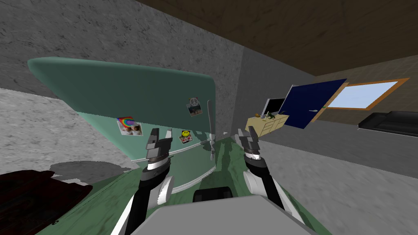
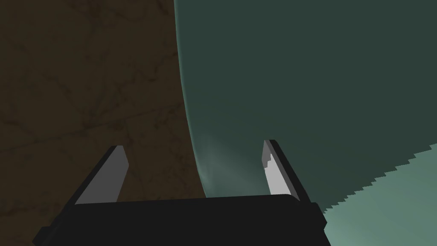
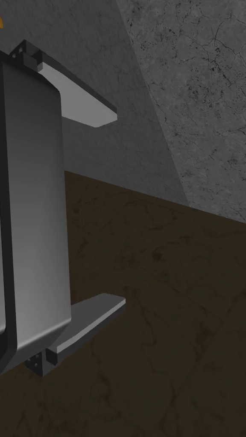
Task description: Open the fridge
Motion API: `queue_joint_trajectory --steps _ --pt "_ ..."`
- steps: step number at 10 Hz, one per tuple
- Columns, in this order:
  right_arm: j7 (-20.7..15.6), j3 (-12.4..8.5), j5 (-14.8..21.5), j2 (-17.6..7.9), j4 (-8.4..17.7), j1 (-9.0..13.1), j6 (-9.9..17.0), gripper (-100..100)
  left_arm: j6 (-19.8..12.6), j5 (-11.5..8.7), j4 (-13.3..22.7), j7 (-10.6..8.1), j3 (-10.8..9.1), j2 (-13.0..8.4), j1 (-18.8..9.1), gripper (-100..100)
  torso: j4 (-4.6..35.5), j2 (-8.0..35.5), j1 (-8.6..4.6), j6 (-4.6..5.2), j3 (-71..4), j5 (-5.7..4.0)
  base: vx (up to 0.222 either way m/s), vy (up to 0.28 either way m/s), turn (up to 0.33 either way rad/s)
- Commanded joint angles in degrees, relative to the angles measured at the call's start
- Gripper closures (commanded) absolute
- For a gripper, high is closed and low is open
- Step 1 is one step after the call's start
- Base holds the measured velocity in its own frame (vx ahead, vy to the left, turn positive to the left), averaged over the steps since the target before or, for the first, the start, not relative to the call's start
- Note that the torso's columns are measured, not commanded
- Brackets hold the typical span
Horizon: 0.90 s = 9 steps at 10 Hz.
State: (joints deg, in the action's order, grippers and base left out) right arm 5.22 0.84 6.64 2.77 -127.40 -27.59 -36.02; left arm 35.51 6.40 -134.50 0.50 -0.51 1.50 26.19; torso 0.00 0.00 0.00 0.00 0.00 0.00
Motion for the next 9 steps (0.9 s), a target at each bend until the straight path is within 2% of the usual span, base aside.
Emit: queue_joint_trajectory --steps 1,9 --pt "0.0 0.0 0.0 0.0 0.0 0.0 0.0 0 0.0 0.0 0.0 0.0 0.0 0.0 0.0 0 2.3 2.3 0.0 0.0 -4.7 0.0 0.0 0.0 0.0" --pt "0.0 0.0 0.0 0.0 0.0 0.0 0.0 0 0.0 0.0 0.0 0.0 0.0 0.0 0.0 0 35.4 35.4 0.0 0.0 -70.7 0.0 0.0 0.0 0.0"
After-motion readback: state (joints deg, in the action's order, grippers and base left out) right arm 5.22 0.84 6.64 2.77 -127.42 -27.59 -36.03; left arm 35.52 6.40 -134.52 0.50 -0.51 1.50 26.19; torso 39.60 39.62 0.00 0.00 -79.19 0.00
